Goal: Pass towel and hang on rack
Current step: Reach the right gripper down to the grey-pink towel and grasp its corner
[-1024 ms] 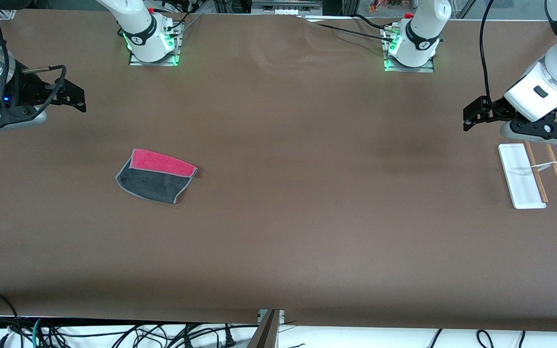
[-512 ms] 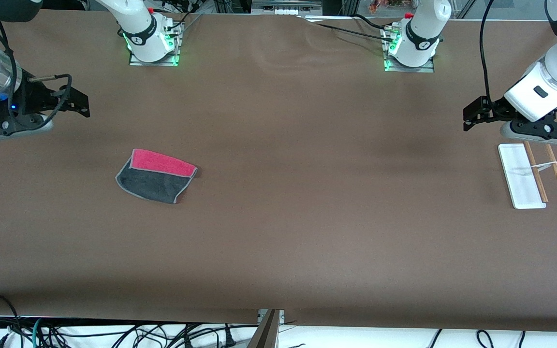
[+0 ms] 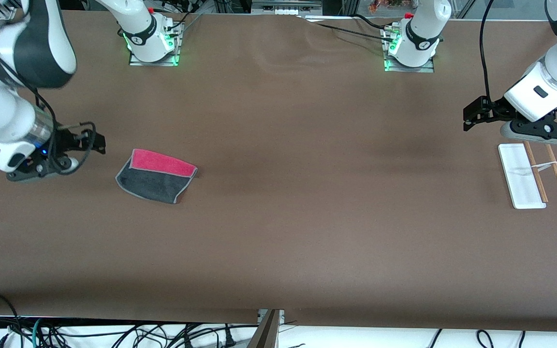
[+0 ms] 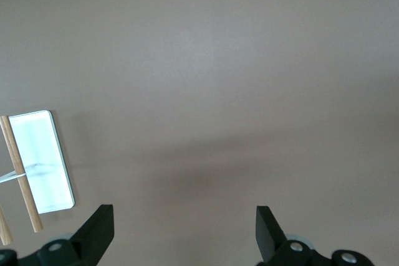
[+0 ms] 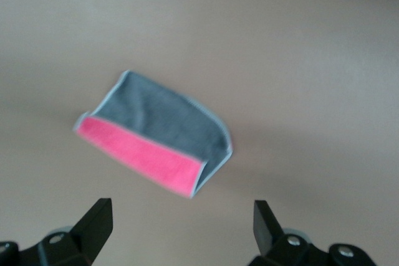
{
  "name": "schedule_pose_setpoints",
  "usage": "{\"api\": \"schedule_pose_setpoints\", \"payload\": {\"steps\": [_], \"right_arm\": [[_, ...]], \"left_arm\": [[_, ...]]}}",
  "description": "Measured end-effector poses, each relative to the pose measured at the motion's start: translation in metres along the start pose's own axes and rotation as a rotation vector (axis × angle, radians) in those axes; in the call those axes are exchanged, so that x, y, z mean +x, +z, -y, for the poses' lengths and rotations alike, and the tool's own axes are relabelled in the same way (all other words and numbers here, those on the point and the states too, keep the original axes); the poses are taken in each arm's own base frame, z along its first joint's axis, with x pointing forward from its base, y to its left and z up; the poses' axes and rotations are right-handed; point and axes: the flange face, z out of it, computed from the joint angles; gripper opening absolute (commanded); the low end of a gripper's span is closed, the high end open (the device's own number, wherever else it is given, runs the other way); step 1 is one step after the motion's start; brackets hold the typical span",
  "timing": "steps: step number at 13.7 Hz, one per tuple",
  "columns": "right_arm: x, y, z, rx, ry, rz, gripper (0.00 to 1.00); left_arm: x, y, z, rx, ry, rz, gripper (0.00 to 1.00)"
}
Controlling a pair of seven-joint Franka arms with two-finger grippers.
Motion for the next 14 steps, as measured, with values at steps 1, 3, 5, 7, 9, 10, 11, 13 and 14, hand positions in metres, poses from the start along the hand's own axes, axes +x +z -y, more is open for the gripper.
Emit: {"api": "schedule_pose_setpoints", "payload": {"steps": [1,3,5,7,9,10,11,13,14], "right_arm": [[0.000,0.032,-0.013,-0.007,-0.015,-0.017,1.00],[-0.005,0.088,-0.035,-0.017,-0.046,-0.034,1.00],[-0.009,0.131,-0.046,-0.018,-0.063,-0.035,0.99],[-0.016,0.168,-0.047,-0.015,-0.078,-0.044,0.99],[-0.029,0.202,-0.044,-0.013,-0.075,-0.058,0.94],[-0.034,0.214,-0.043,-0.018,-0.079,-0.067,0.93],[-0.038,0.224,-0.042,-0.022,-0.089,-0.072,0.89],[-0.041,0.239,-0.041,-0.027,-0.102,-0.074,0.83],[-0.041,0.245,-0.041,-0.028,-0.104,-0.074,0.79]], "left_arm": [[0.000,0.000,0.000,0.000,0.000,0.000,1.00],[0.000,0.000,0.000,0.000,0.000,0.000,1.00],[0.000,0.000,0.000,0.000,0.000,0.000,1.00],[0.000,0.000,0.000,0.000,0.001,0.000,1.00],[0.000,0.000,-0.006,0.000,0.010,0.006,1.00],[-0.002,0.002,-0.010,0.000,0.018,0.021,1.00],[-0.003,0.003,-0.014,0.000,0.024,0.034,1.00],[-0.004,0.004,-0.016,0.000,0.029,0.042,1.00],[-0.005,0.004,-0.018,0.000,0.032,0.051,1.00]]}}
